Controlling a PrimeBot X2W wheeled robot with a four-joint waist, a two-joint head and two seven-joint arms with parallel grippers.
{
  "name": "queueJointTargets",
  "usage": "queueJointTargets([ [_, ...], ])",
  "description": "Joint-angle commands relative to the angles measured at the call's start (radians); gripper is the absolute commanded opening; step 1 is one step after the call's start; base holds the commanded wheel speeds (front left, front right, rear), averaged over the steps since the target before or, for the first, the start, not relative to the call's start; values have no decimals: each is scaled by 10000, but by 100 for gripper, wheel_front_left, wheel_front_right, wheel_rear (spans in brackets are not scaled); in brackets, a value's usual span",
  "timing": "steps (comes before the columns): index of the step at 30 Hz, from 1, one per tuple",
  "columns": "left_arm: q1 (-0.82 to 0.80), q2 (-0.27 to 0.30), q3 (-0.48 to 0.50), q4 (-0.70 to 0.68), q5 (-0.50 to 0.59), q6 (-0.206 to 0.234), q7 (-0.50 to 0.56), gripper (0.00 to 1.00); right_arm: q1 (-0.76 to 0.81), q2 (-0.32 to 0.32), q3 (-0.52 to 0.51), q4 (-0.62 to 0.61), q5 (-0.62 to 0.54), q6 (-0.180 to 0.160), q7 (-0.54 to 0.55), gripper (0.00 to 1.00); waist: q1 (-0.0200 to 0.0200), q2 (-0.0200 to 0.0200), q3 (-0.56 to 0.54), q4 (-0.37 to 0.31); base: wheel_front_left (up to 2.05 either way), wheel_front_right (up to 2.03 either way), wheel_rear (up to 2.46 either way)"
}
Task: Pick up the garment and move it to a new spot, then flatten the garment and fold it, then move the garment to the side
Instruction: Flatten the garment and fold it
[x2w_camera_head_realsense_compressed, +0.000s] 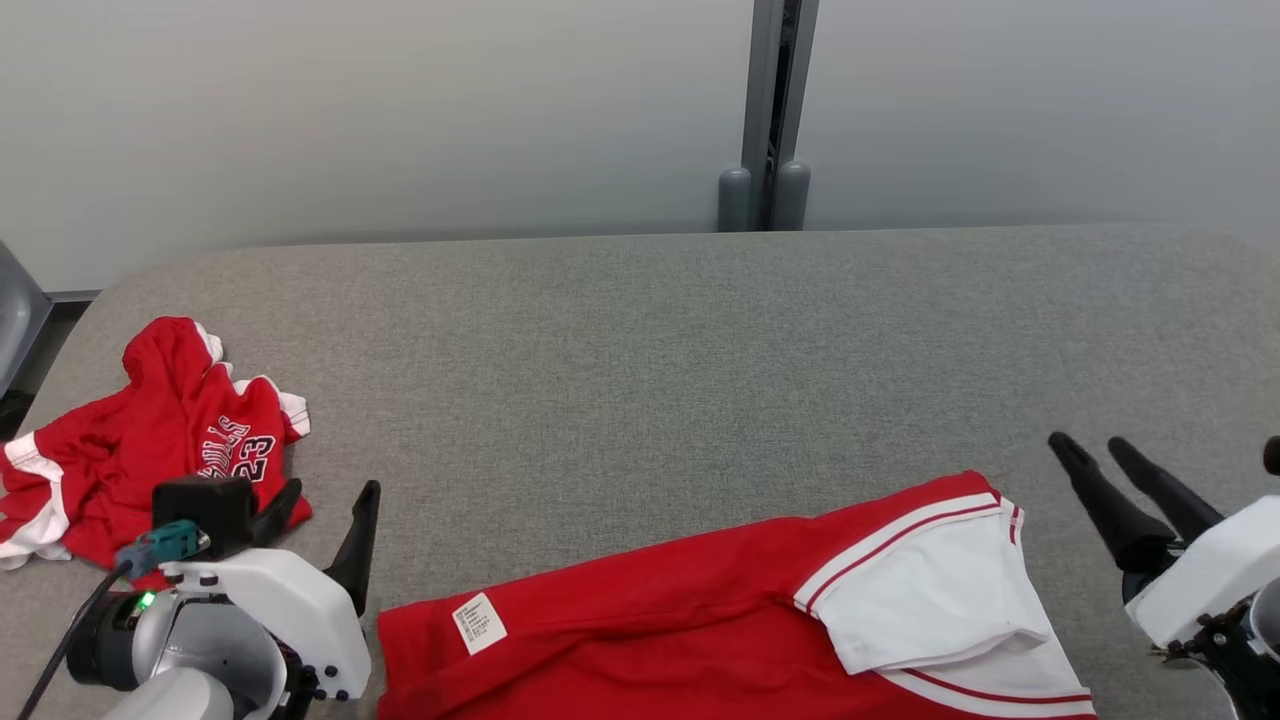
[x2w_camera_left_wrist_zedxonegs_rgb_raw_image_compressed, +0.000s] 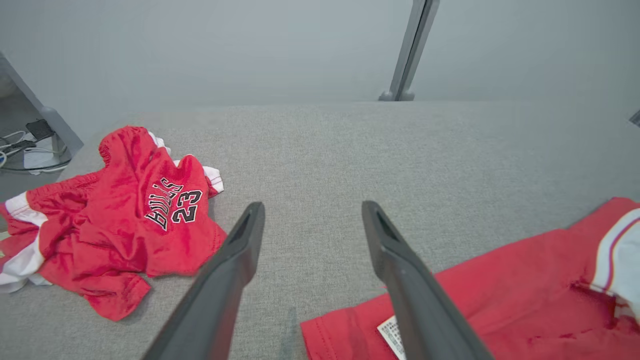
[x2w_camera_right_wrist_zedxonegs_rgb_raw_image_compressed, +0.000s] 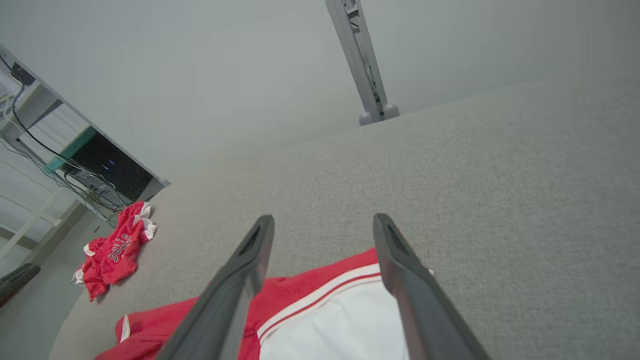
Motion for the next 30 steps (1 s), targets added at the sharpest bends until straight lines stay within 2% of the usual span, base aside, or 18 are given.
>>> queueJointTargets([
  [1, 268, -116, 213, -74, 9, 130, -433, 100, 198, 178, -267, -210, -222, 1, -595, 100, 0, 0, -30, 26, 0, 0, 0],
  [6, 821, -485, 734, 2, 195, 369, -2030, 100, 578, 629, -600, -30, -1054, 1, -2086, 100, 0, 0, -46, 111, 0, 0, 0],
  [9, 1099, -826, 1092, 134, 236, 336, -3119, 100, 731, 857, -751, 273, -1422, 1, -3095, 100, 0, 0, -50, 184, 0, 0, 0],
  [14, 1470, -1262, 1511, 265, 462, 272, -3783, 100, 901, 1069, -634, 1019, -1757, 1, -4060, 100, 0, 0, -93, 229, 0, 0, 0],
  [20, 1791, -1820, 1808, 247, 1052, -79, -3939, 100, 504, 1021, -376, 3032, -1813, 1, -3997, 100, 0, 0, -107, 319, 0, 0, 0],
  [30, 1705, -2387, 2089, 593, 1655, -763, -3948, 100, -1062, 749, 316, 6563, -1455, 1, -3722, 100, 0, 0, 241, 798, 0, 0, 0],
])
